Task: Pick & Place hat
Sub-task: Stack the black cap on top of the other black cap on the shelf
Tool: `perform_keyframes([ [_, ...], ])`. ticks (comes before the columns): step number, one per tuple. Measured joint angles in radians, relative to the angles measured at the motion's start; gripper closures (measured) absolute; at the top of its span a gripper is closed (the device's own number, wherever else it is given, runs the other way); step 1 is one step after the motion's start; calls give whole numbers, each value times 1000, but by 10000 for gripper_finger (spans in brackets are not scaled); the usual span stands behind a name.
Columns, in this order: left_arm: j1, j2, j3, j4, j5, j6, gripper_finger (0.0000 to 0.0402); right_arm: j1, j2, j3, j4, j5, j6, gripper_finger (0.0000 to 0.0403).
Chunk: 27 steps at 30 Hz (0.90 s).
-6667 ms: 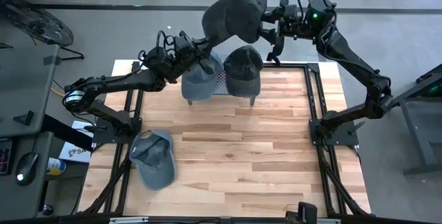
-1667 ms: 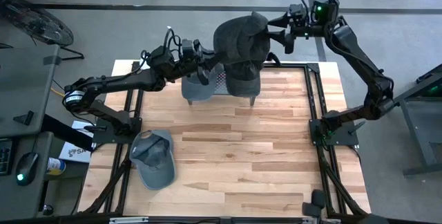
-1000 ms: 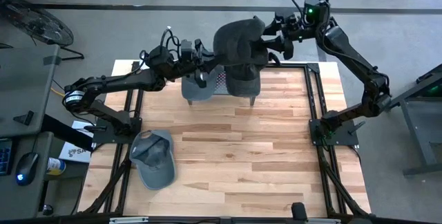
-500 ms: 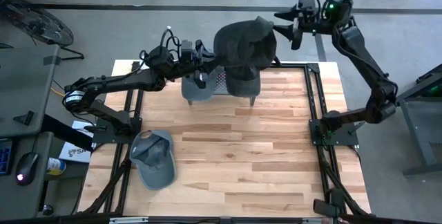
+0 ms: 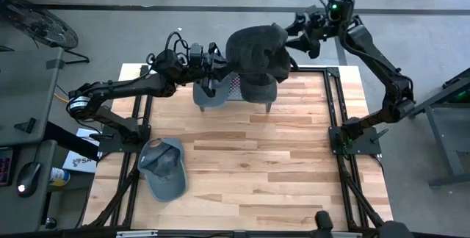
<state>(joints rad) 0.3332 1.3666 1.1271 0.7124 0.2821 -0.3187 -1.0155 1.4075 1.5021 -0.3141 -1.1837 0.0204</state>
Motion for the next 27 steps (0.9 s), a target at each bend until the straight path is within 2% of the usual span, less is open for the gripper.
perform_keyframes([
  [8, 0, 0, 0, 1, -7, 0, 396, 103, 0, 2, 88, -67, 49, 146],
  [11, 0, 0, 0, 2, -27, 0, 396, 139, -5, 2, 120, -48, 70, 146],
  [14, 0, 0, 0, 3, -30, 0, 396, 157, -8, 2, 118, -25, 62, 146],
  [19, 0, 0, 0, 27, -28, 0, 396, 157, -31, 2, 117, -74, 97, 146],
  [23, 0, -1, 0, 25, -36, 5, 396, 164, -47, 2, 149, -190, 166, 146],
  [27, 0, 0, 0, 13, -74, 8, 396, 194, -60, 2, 270, -353, 319, 146],
])
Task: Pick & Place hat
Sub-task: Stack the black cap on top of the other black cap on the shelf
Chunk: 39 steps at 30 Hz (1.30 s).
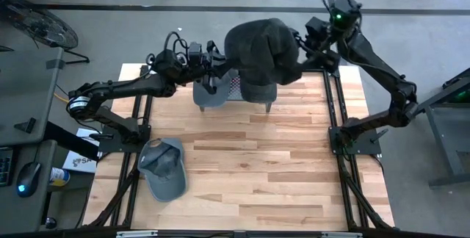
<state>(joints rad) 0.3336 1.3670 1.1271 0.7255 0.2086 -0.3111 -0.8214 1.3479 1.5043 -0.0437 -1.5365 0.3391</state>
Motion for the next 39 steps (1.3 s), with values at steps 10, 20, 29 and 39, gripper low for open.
perform_keyframes([
  [10, 0, 0, 0, -25, -81, 37, 396, 62, -62, 0, 292, -34, 256, 146],
  [20, -1, 0, 0, -33, -135, 52, 396, -24, -115, 0, 288, -31, 263, 146],
  [29, 0, -1, 0, 49, -87, 15, 396, -203, -114, 0, 282, 57, 167, 146],
  [39, 0, 0, 0, 65, -120, -31, 396, -418, -114, 0, 243, 251, -114, 146],
])
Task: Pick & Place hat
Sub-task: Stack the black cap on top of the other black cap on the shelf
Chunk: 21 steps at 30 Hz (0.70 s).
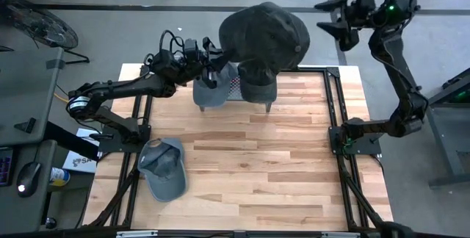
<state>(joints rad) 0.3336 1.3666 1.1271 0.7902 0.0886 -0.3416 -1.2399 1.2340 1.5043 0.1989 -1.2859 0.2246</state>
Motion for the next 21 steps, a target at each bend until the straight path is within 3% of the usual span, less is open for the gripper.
perform_keyframes([
  [7, 0, 0, 0, 1, -126, -37, 396, 90, -15, 0, 1, 22, -195, 146],
  [16, 0, 0, 0, -8, -164, -56, 396, 291, -19, 0, -49, 234, -526, 146],
  [21, 0, 0, 0, -8, -170, -59, 396, 386, -22, 0, -237, 350, -769, 146],
])
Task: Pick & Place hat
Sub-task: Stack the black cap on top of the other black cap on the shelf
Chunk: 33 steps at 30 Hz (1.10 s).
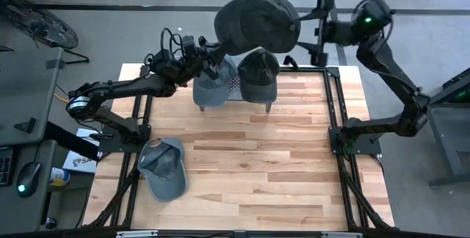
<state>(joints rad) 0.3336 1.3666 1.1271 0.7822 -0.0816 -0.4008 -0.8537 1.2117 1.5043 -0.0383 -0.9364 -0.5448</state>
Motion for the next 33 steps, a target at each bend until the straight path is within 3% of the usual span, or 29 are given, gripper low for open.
perform_keyframes([
  [6, 0, 0, 0, -4, 0, -22, 396, 95, -21, 0, -170, 271, -338, 146],
  [9, 0, 0, 0, -7, 2, -24, 396, 142, -25, 0, -169, 444, -392, 146],
  [14, 0, 0, 0, -7, 21, -24, 396, 172, -10, 0, -221, 598, -480, 146],
  [23, 0, 0, 0, -7, 68, -24, 396, 174, 20, 0, -242, 773, -435, 146],
  [33, 0, 0, 0, -7, 98, -38, 396, 174, 48, 0, -236, 768, -423, 171],
])
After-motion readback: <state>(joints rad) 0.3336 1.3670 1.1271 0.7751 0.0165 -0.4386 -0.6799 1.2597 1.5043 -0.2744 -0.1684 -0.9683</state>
